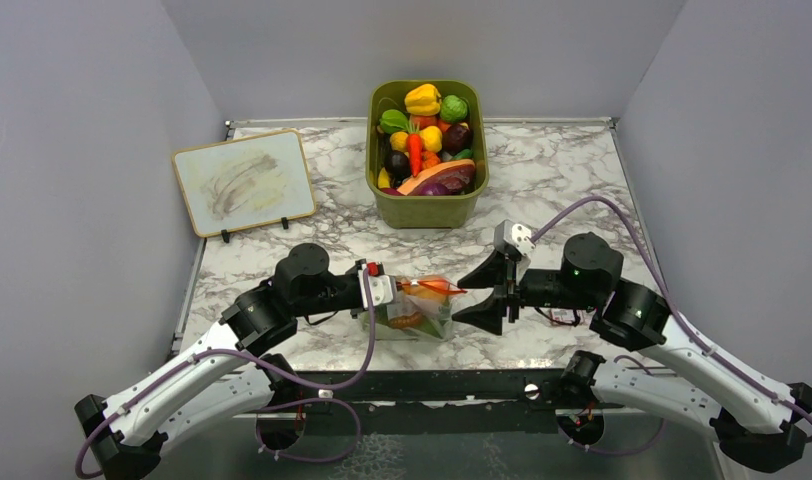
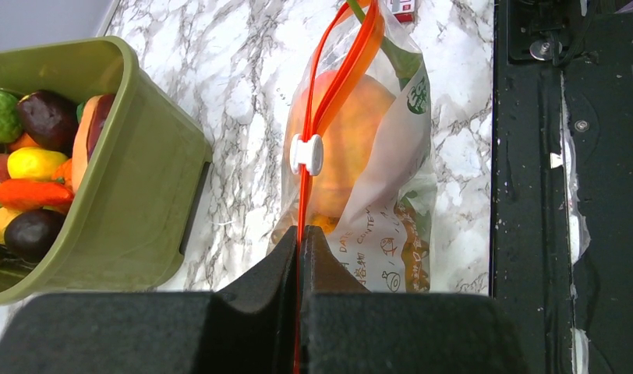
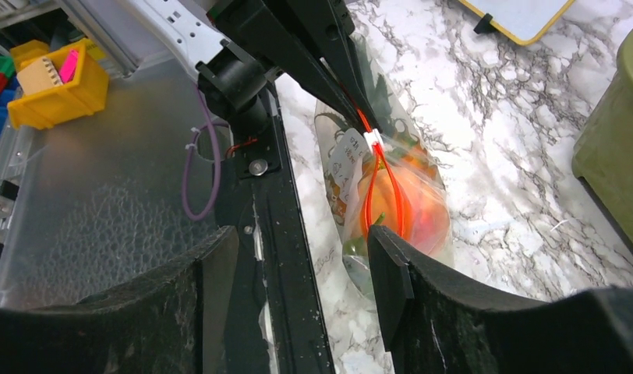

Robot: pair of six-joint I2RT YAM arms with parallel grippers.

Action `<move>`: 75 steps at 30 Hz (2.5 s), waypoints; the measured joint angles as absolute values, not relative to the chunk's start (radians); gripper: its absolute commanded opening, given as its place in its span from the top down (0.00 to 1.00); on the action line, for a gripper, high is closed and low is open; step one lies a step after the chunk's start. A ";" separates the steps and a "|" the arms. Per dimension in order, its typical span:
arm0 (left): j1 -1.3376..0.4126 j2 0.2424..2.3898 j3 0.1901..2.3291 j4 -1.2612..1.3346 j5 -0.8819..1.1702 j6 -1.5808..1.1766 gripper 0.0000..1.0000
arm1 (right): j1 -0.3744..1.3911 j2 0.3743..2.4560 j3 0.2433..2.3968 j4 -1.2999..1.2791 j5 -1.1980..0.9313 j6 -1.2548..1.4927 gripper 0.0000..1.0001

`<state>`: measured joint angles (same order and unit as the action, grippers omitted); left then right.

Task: Place the food in the zip-top bag and seal the zipper
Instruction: Adjust the zipper food storage bag at the center of the board.

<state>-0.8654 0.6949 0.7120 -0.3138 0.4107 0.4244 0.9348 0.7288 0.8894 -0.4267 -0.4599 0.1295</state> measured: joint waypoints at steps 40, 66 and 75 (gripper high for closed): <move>-0.865 0.699 0.712 -0.305 0.442 0.416 1.00 | 0.935 0.776 0.861 -0.446 -0.548 -0.113 0.35; -0.865 0.700 0.708 -0.292 0.456 0.416 1.00 | 0.935 0.781 0.886 -0.464 -0.507 -0.110 0.35; -0.865 0.710 0.708 -0.292 0.457 0.413 1.00 | 0.935 0.849 0.886 -0.464 -0.539 -0.110 0.38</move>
